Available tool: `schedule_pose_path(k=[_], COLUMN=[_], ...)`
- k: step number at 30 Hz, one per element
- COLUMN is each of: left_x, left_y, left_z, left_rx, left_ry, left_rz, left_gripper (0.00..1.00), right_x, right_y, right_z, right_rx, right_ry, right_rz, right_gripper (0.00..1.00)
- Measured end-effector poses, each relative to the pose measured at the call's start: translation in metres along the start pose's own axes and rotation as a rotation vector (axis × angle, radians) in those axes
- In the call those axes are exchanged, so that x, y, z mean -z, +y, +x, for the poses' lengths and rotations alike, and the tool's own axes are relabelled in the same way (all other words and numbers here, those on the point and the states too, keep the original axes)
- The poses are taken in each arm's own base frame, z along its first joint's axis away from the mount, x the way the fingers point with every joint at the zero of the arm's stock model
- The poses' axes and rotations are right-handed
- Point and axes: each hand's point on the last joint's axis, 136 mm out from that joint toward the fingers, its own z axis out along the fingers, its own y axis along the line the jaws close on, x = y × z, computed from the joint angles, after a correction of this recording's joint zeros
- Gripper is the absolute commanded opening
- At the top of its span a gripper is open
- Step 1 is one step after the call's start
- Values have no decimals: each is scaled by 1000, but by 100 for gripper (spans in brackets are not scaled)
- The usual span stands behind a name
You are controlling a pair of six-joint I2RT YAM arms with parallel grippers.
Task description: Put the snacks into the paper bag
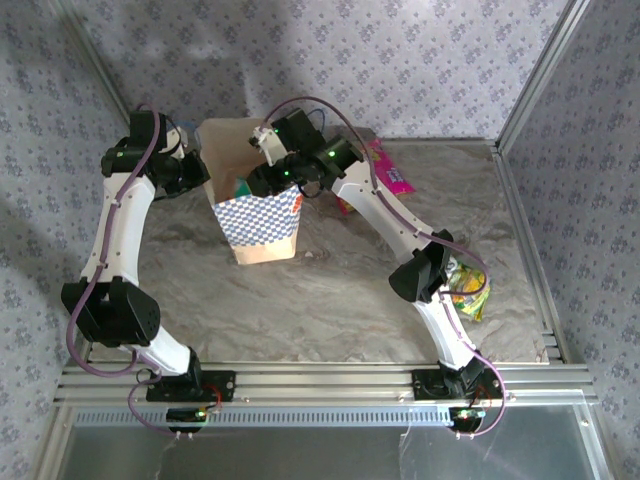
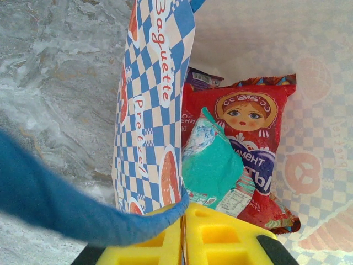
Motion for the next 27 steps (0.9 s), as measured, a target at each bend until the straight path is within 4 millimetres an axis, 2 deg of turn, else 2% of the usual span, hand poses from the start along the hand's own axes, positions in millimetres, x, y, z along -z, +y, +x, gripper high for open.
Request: schedule_pose_path(k=[9,27], left_x=[0,0], left_y=[0,-1], left_z=[0,0], left_rx=[0,0], left_ry=[-1,0], left_rz=[0,4], left_gripper=[10,11], right_x=[2,37], right_y=[-3,7], right_z=[0,-12], right_rx=[2,32], right_ry=[-1,-56], right_rz=[23,37], right_gripper=[31,31])
